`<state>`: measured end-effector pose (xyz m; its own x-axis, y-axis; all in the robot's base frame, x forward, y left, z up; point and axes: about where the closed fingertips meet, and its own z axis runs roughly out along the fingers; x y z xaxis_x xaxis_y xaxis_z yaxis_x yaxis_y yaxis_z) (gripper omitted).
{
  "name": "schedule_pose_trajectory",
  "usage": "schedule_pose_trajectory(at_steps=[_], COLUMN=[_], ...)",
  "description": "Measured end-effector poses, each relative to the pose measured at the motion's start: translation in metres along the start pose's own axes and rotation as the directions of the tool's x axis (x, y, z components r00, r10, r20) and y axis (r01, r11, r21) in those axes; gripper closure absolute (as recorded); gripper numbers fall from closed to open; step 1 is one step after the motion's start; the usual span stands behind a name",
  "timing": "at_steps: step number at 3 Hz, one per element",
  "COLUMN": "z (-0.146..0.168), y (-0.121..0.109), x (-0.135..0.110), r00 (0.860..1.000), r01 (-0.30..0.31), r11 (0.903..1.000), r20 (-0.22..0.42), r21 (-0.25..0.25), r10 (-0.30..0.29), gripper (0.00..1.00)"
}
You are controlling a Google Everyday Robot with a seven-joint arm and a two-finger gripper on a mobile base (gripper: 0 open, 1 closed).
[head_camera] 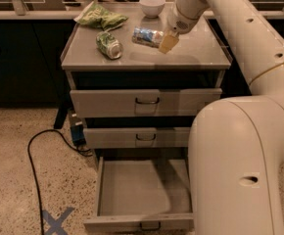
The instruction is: Place redbull can into bottom drawer
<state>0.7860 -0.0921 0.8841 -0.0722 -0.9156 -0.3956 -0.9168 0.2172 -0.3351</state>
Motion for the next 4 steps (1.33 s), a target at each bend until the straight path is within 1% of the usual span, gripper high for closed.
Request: schedule_pose_trajectory(at_steps=[1,2,3,4], z=[0.000,0.004,-0.009,-0.020], y=[0.000,0.019,0.065,0.119], x=[0.000,0.000,0.012,0.040], r00=[1.000,1.000,0.998,0.996], r01=[0.000,0.002,0.015,0.027], r11=[1.0000,0.9984,0.9865,0.9656], r20=[0.000,0.019,0.054,0.088], r21=[0.000,-0.057,-0.163,-0.259], r10=[0.000,-0.001,-0.007,-0.004], gripper=[1.00,1.00,1.00,1.00])
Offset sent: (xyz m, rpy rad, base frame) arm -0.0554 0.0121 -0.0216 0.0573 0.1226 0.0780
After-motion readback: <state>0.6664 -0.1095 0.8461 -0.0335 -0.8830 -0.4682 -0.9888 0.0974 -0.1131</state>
